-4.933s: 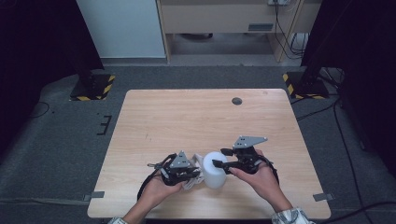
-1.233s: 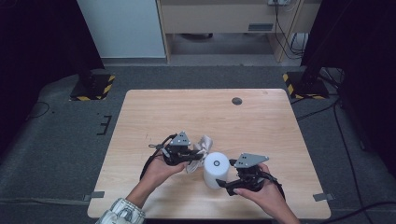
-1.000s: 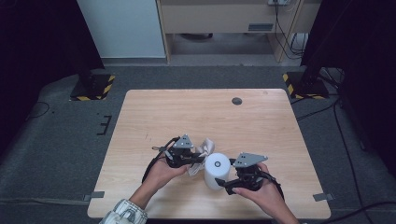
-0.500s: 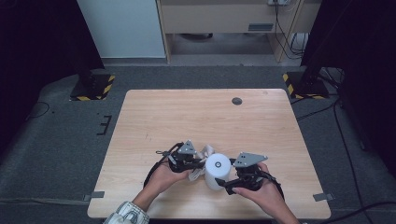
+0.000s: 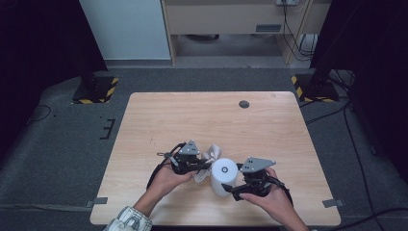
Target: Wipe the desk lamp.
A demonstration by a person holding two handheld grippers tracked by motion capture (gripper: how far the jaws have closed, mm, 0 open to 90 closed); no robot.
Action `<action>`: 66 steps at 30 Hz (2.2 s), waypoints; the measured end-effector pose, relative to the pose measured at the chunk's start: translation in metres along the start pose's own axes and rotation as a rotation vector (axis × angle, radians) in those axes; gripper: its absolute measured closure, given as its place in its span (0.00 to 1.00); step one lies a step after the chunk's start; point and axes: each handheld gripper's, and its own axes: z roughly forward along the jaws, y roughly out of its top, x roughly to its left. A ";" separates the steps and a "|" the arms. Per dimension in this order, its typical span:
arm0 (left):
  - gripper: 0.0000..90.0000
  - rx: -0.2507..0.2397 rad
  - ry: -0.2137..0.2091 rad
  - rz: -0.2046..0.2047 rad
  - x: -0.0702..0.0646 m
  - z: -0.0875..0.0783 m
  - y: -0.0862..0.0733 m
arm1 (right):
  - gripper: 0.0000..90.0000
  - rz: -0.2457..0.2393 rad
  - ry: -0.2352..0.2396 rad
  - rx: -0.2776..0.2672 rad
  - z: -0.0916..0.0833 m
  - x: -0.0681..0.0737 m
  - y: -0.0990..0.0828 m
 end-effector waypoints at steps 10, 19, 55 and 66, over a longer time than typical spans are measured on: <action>0.90 0.024 -0.003 0.001 -0.001 0.010 -0.003 | 0.15 0.000 0.001 0.001 0.000 0.000 0.000; 0.90 0.075 0.008 0.020 -0.001 0.022 -0.011 | 0.15 0.000 0.002 0.005 0.000 0.000 0.000; 0.90 0.072 0.009 0.036 -0.001 0.025 -0.001 | 0.15 -0.004 0.002 0.010 0.001 -0.001 0.000; 0.90 0.100 0.017 0.042 0.000 0.032 -0.010 | 0.15 -0.003 0.001 0.009 0.001 0.000 0.000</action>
